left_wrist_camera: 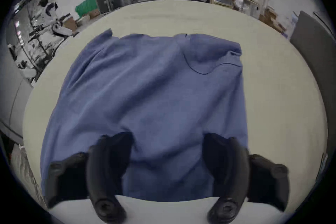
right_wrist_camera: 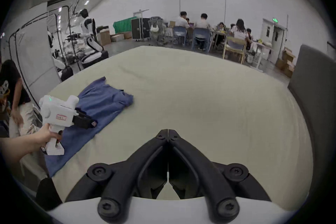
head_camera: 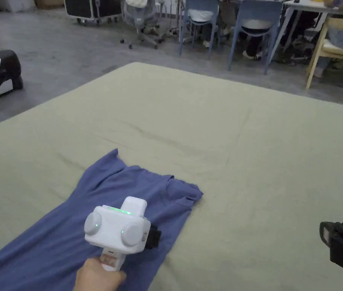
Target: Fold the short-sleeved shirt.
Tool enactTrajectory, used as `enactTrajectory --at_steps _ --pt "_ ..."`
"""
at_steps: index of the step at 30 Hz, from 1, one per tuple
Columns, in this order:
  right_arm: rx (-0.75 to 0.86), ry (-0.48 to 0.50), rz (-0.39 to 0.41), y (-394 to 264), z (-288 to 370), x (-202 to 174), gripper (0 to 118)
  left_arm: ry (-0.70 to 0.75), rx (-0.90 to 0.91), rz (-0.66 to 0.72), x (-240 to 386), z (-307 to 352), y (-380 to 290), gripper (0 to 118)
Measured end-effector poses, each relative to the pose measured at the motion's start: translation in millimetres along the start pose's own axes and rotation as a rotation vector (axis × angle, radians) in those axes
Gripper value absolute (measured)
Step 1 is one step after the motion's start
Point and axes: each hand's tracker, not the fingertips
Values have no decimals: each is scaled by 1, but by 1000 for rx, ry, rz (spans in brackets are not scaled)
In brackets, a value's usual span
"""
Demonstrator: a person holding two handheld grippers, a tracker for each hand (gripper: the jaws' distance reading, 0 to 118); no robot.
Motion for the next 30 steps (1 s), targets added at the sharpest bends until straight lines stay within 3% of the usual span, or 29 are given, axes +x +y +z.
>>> enactTrajectory --at_steps 2,6,11,13,16,19,22,24,28,30 --pt "-5 8 -13 -9 1 2 3 19 -1 -2 -7 8 11 2" --pt "-7 37 -62 -23 18 9 3 201 -37 25 -40 1 20 2" --pt "14 10 -97 -39 57 32 3 -37 92 361 -57 24 15 2" --pt "24 -20 -117 -46 78 45 3 -65 172 370 -42 47 20 2" --pt "59 -75 -174 -56 118 68 3 -18 232 209 6 82 40 2" --pt "103 -148 -195 -64 166 88 3 -161 277 83 65 113 57 2" --pt "142 -222 -216 -74 215 107 3 -237 327 -146 157 144 69 2" --pt "167 -254 -246 -82 247 119 3 -367 340 -274 218 163 66 2" --pt "193 -365 -259 -104 306 137 3 -631 315 -615 349 201 21 2" --pt "190 -411 -269 -113 328 142 3 -684 250 -807 403 210 -15 2"
